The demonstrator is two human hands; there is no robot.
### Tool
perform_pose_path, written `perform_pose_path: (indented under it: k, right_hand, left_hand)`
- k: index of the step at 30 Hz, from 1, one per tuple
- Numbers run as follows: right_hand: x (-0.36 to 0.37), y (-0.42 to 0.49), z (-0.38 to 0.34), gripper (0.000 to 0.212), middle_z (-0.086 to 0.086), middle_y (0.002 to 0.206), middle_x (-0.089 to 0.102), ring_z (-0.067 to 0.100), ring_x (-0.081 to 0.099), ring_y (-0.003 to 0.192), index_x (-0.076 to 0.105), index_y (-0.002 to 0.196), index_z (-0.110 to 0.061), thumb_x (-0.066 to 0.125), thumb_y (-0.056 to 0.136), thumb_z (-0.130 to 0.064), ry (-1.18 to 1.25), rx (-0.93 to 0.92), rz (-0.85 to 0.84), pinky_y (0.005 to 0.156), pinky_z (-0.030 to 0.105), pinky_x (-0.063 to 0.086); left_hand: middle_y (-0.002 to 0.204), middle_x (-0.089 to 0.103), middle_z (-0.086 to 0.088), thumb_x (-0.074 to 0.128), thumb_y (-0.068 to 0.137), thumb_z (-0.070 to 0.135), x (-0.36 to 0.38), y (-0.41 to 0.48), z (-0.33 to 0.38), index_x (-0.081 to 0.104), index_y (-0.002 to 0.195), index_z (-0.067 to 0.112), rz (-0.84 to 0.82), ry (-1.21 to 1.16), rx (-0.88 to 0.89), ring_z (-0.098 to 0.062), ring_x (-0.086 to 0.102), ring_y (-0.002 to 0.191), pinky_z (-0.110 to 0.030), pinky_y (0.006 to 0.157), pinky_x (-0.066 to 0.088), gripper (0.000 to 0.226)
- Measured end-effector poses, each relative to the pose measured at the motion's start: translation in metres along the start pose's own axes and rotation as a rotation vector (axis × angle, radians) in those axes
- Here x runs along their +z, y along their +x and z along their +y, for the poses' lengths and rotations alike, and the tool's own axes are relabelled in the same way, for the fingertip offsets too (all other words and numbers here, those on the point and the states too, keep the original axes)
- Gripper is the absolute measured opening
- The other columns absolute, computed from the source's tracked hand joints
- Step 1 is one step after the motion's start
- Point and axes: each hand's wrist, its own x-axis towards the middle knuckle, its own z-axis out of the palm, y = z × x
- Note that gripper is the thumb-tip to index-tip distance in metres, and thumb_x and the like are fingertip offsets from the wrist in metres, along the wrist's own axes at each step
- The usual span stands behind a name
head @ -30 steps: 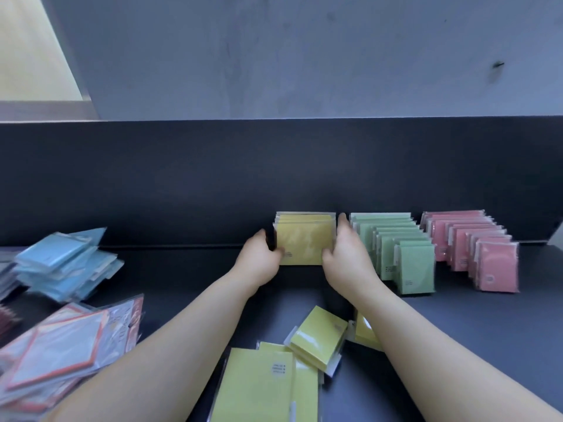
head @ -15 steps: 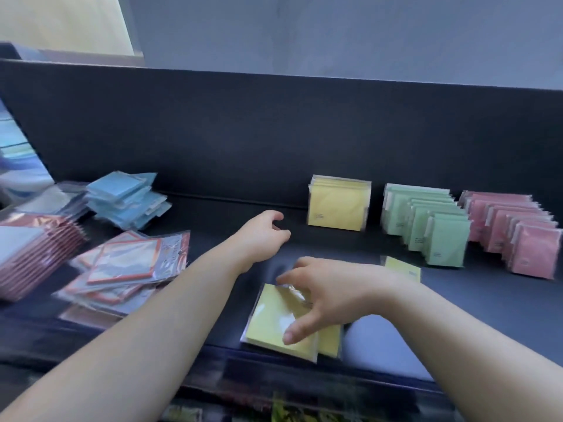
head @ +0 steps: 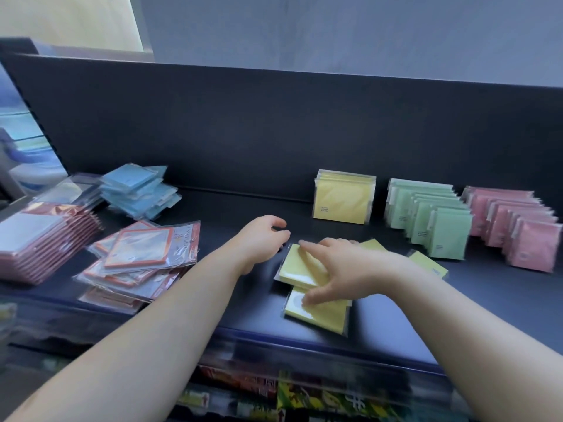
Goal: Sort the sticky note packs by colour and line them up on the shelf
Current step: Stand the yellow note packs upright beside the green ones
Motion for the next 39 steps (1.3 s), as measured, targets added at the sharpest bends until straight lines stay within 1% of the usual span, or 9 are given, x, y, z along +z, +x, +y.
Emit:
perform_pose_path:
  k: [3,7,10,15,19,23,31,37,39]
  right_hand:
    - [0.005,-0.003,-0.003,0.11,0.001,0.145,0.03,0.024,0.025,0.136,-0.004,0.151,-0.032,0.064,0.073,-0.067,-0.011,-0.018,-0.005,0.108,0.035,0.025]
    - [0.012,0.005,0.0,0.103,0.001,0.144,0.032,0.021,0.024,0.137,0.001,0.152,-0.03,0.065,0.077,-0.058,0.162,0.005,0.141,0.104,0.032,0.032]
    - [0.015,0.009,0.002,0.105,-0.001,0.151,0.027,0.017,0.021,0.14,0.0,0.153,-0.027,0.067,0.077,-0.056,0.302,0.018,0.241,0.108,0.029,0.027]
    - [0.004,0.0,0.013,0.108,-0.004,0.152,0.023,0.014,0.016,0.141,0.007,0.152,-0.023,0.072,0.073,-0.056,0.347,0.06,0.383,0.113,0.029,0.024]
    - [0.001,-0.014,0.01,0.097,-0.006,0.14,0.034,0.013,0.023,0.133,0.025,0.147,-0.024,0.071,0.07,-0.062,0.132,0.011,0.17,0.108,0.032,0.032]
    - [0.007,-0.011,0.0,0.084,-0.004,0.131,0.04,0.017,0.034,0.124,0.039,0.138,-0.026,0.069,0.07,-0.064,0.01,-0.032,0.03,0.1,0.034,0.038]
    - [0.009,0.04,-0.005,0.068,0.007,0.107,0.044,0.028,0.046,0.106,0.053,0.115,-0.01,0.055,0.079,-0.068,0.005,0.158,0.252,0.086,0.035,0.041]
    - [-0.003,0.045,0.003,0.055,0.011,0.127,0.044,0.026,0.052,0.105,0.047,0.124,-0.01,0.054,0.089,-0.052,0.126,0.145,0.244,0.088,0.034,0.045]
    - [-0.01,0.04,0.008,0.073,0.008,0.143,0.033,0.024,0.047,0.121,0.038,0.139,-0.012,0.064,0.082,-0.051,0.134,0.067,0.126,0.1,0.034,0.041]
  left_hand:
    - [0.093,0.067,-0.004,0.049,0.097,0.03,-0.002,-0.004,0.005,0.06,0.106,0.016,-0.098,0.042,-0.014,-0.013,0.059,0.075,-0.027,0.07,0.047,0.019]
    - [0.079,0.057,-0.004,0.064,0.081,0.051,-0.007,-0.004,0.008,0.066,0.101,0.008,-0.244,0.171,-0.057,-0.018,0.054,0.069,-0.028,0.064,0.047,0.048]
    - [0.078,0.062,-0.004,0.07,0.079,0.034,-0.006,-0.003,0.01,0.067,0.095,0.005,-0.294,0.095,-0.044,-0.019,0.058,0.072,-0.03,0.067,0.047,0.033]
    - [0.095,0.071,-0.007,0.055,0.094,0.007,-0.005,0.007,0.013,0.061,0.108,0.008,-0.068,-0.528,-0.142,-0.019,0.068,0.084,-0.029,0.067,0.054,0.016]
    - [0.099,0.066,-0.01,0.048,0.097,0.003,-0.008,0.017,0.013,0.052,0.116,0.009,0.086,-0.894,-0.255,-0.022,0.066,0.082,-0.034,0.063,0.052,0.02]
    - [0.107,0.065,-0.015,0.045,0.098,0.002,-0.008,0.02,0.005,0.05,0.122,0.005,0.142,-0.99,-0.312,-0.024,0.066,0.082,-0.034,0.062,0.052,0.025]
    - [0.098,0.066,-0.008,0.044,0.097,0.003,-0.007,0.023,0.002,0.053,0.123,0.008,0.273,-1.104,-0.266,-0.019,0.064,0.082,-0.03,0.063,0.05,0.028]
    - [0.101,0.065,-0.008,0.046,0.096,0.003,-0.009,0.021,0.001,0.054,0.099,0.015,0.354,-1.069,-0.222,-0.018,0.062,0.08,-0.027,0.062,0.047,0.014]
    - [0.111,0.064,-0.01,0.046,0.096,0.003,-0.009,0.022,-0.001,0.053,0.109,0.014,0.373,-1.071,-0.205,-0.02,0.063,0.086,-0.028,0.063,0.048,0.018]
